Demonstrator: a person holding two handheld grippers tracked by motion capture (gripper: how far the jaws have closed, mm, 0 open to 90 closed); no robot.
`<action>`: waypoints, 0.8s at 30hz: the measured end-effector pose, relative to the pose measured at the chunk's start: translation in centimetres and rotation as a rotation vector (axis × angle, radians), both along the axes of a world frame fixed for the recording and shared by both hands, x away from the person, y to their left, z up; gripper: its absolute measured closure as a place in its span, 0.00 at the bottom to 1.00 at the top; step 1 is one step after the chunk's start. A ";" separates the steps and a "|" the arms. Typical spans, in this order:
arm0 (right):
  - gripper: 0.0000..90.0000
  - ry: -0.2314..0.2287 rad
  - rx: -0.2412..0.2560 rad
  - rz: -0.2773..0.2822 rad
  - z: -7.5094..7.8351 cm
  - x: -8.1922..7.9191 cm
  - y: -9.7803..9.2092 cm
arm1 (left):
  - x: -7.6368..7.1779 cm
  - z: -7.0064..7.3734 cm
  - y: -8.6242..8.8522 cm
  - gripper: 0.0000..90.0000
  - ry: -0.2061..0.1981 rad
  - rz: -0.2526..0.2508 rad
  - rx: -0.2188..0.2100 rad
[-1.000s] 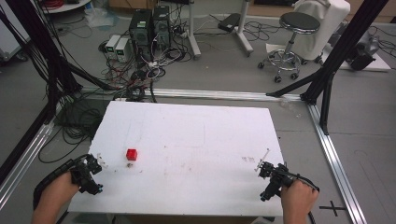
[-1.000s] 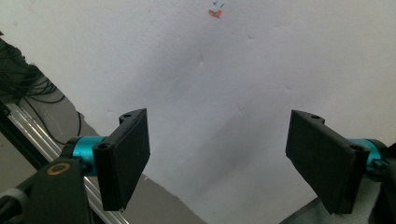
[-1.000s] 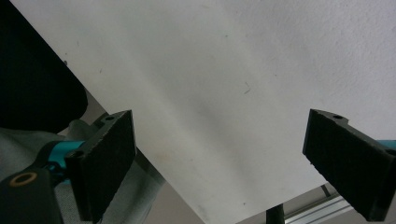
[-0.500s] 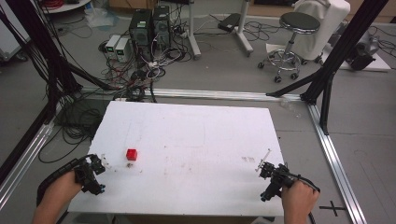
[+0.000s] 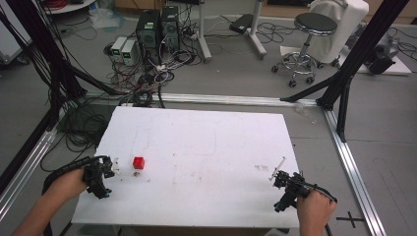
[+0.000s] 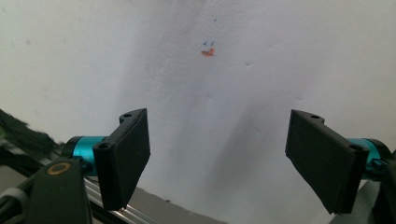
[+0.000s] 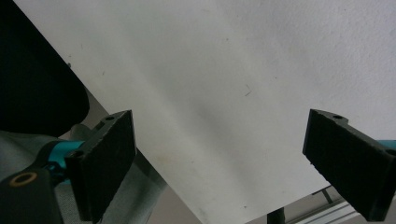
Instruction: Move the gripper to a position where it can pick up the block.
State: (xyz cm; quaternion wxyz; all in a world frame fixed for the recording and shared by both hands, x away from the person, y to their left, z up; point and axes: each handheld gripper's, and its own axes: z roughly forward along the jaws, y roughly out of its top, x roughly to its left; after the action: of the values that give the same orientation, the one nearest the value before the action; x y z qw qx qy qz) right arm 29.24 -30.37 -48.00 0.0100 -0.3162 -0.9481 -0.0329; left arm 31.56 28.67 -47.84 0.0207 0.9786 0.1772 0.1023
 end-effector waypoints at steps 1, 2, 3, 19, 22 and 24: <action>0.10 0.001 0.000 0.003 0.1 0.0 0.0 | 0.3 0.2 0.0 0.25 0.000 -0.023 0.008; 0.10 -0.003 0.000 -0.001 0.1 0.0 0.0 | 0.6 0.4 0.0 0.25 -0.001 -0.044 0.008; 0.10 -0.005 0.001 -0.001 0.1 0.0 0.0 | 0.9 0.6 -0.1 0.25 0.001 -0.069 0.016; 0.10 -0.013 0.009 0.010 0.1 0.0 -0.1 | 5.2 3.1 -1.4 0.25 0.010 -0.366 0.077; 0.10 -0.007 0.010 0.004 0.2 -0.1 -0.1 | 5.8 3.1 -1.7 0.25 0.014 -0.400 0.083; 0.10 -0.010 0.007 0.008 0.1 -0.1 -0.1 | 6.3 3.0 -1.9 0.24 0.018 -0.430 0.090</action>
State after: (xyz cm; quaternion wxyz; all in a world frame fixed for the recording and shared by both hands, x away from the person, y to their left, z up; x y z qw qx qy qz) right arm 29.17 -30.48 -47.87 0.0065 -0.3122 -0.9492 -0.0380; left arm 37.88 26.81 -44.86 -0.0032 0.9947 -0.0403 0.0947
